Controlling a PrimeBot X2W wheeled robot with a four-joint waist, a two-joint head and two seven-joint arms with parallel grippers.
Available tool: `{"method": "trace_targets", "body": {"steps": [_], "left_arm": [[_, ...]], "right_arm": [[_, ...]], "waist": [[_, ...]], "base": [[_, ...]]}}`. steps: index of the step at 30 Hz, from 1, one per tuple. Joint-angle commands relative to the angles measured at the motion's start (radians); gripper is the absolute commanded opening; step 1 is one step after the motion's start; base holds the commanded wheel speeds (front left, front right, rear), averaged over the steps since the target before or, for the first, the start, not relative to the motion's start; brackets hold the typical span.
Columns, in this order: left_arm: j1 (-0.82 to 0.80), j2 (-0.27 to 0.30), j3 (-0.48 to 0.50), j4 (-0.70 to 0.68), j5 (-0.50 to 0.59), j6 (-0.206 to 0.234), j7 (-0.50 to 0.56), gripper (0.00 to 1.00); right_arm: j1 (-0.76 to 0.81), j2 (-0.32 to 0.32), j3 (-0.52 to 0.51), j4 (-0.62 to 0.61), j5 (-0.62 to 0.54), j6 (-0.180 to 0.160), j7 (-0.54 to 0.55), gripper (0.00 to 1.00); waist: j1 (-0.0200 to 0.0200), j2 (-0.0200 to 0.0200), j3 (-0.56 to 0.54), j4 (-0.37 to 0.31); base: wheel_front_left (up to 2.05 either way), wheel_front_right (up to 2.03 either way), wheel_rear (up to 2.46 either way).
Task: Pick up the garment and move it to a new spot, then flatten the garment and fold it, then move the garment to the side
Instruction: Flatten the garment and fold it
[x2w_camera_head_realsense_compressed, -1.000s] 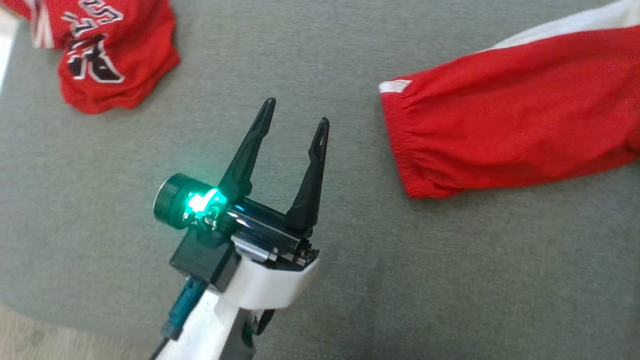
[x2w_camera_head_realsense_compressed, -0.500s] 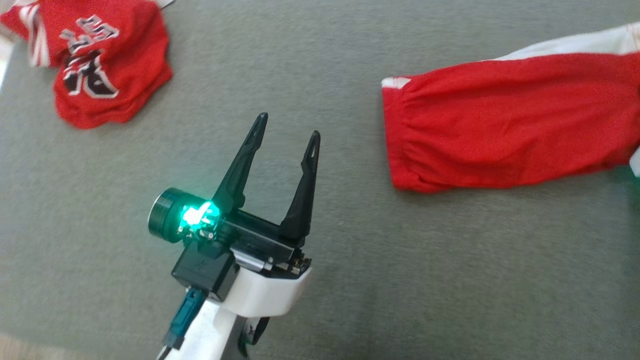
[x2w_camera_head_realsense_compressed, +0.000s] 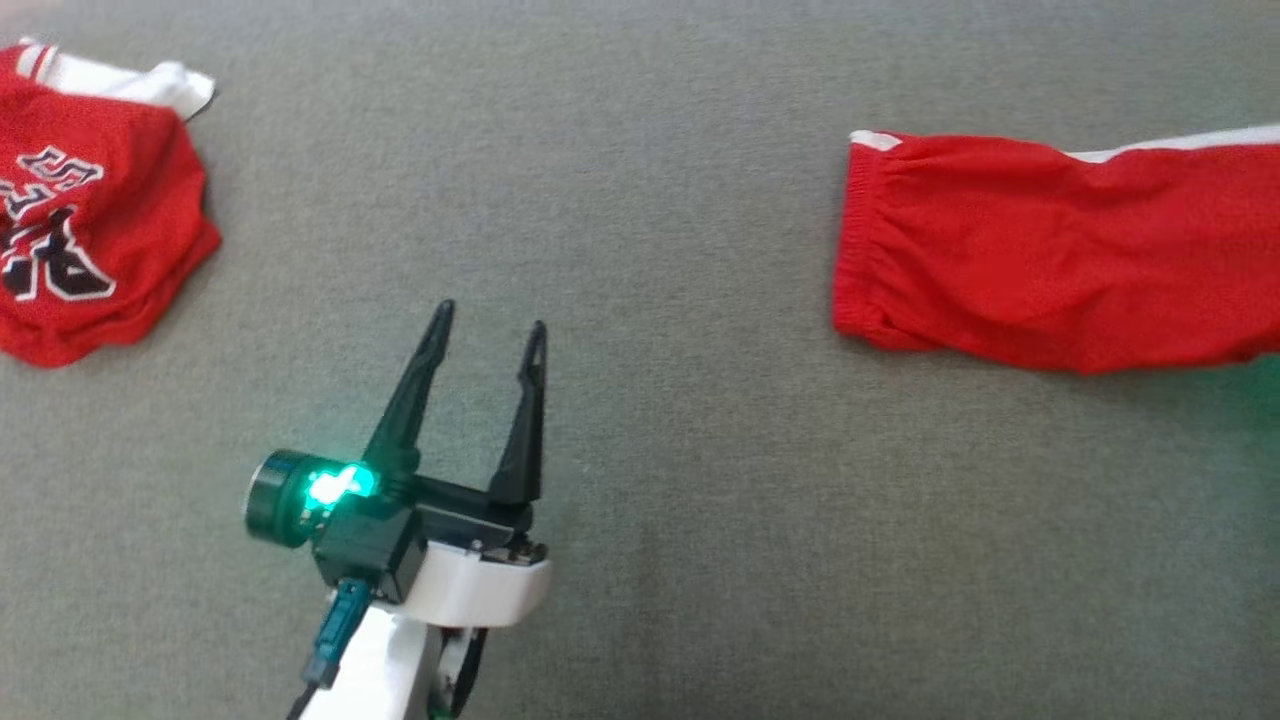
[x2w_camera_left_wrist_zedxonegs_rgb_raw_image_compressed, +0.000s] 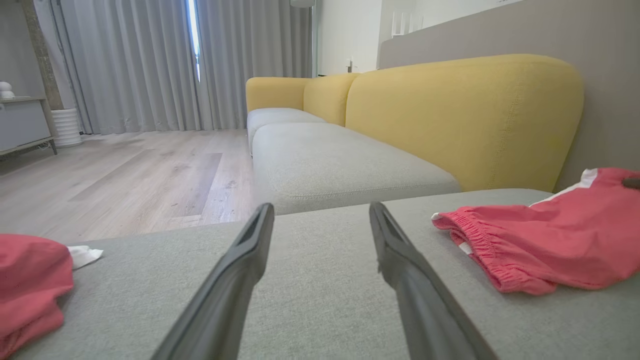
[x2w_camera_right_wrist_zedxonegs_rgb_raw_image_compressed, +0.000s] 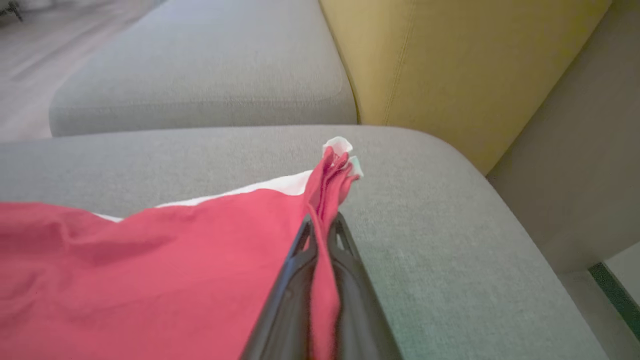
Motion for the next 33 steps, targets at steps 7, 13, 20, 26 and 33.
{"method": "trace_targets", "body": {"steps": [7, 13, 20, 26, 33], "left_arm": [[0.017, 0.004, 0.068, 0.000, 0.035, 0.005, -0.004, 1.00], [0.041, 0.004, 0.072, 0.018, 0.031, 0.007, -0.004, 1.00], [0.034, 0.004, 0.050, 0.030, 0.005, 0.017, -0.004, 1.00], [0.024, 0.004, 0.033, 0.033, -0.011, 0.029, -0.004, 1.00], [0.069, 0.004, 0.069, 0.033, -0.017, 0.056, -0.004, 1.00]], "right_arm": [[0.007, 0.060, -0.003, -0.160, 0.064, 0.007, -0.053, 0.00], [0.023, 0.144, 0.031, -0.323, 0.123, 0.007, -0.028, 0.00], [0.038, 0.274, 0.139, -0.384, 0.113, 0.007, 0.013, 0.00], [0.043, 0.385, 0.209, -0.323, 0.115, 0.007, -0.009, 1.00], [0.101, 0.317, 0.126, -0.371, 0.018, 0.007, -0.130, 1.00]], "waist": [[0.0001, 0.0000, -0.046, -0.005], [0.0001, 0.0000, -0.079, 0.007], [0.0001, 0.0000, -0.082, 0.034], [0.0001, 0.0000, -0.078, 0.053], [0.0001, 0.0000, -0.147, 0.011]], "base": [[0.00, 0.00, 0.00], [0.00, 0.00, 0.00], [0.00, 0.00, 0.00], [0.00, 0.00, 0.00], [0.00, 0.00, 0.00]]}}
